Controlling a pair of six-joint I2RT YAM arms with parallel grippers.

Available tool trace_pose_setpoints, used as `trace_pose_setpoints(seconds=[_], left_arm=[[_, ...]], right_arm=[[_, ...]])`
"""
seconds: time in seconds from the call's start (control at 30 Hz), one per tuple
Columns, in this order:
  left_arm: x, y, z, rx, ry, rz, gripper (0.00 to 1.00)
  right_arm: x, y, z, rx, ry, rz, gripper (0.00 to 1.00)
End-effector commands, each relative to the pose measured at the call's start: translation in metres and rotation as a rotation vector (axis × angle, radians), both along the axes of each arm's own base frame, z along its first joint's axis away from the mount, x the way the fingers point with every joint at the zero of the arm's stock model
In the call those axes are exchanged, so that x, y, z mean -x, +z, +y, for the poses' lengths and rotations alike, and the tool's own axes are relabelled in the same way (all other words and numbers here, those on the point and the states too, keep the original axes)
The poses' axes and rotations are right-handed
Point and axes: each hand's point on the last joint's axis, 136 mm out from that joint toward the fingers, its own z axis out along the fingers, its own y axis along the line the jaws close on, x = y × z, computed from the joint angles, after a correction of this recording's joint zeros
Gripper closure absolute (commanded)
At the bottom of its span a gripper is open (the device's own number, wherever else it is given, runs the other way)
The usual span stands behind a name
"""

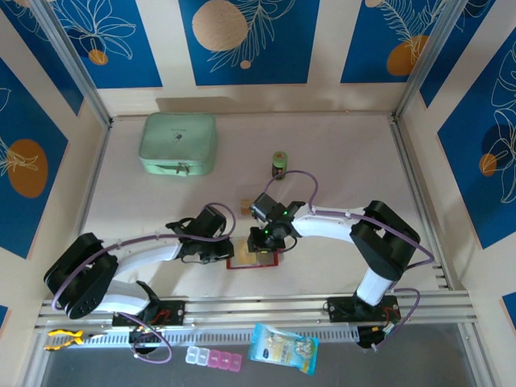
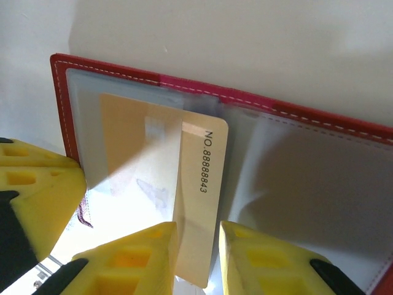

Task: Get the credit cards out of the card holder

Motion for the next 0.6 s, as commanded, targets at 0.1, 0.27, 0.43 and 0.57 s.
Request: trace_pose_setpoints(seconds=[0.1,0.27,0.43,0.57], left_arm=[[-0.008,0.018,-0.003,0.005,-0.015,-0.031,0.87],[-0.012,0.029,-0.015,0.041,-0.04,-0.037,0.87],[-0.014,0.029,-0.026,0.059,-0.059,-0.024,0.89],[-0.014,0.021,-0.03,0.055,-0.065,-0.009,0.91]], right_arm=[[-0.002,0.016,0.0,-0.029,0.002,-0.022,0.75],[-0.003,0.019,-0.001,-0.053,-0.007,-0.02,0.75],[-0.004,0.02,-0.002,-0.089,-0.025,-0.01,0.75],[-0.004,0.02,-0.004,-0.109,-0.037,-0.001,0.75]])
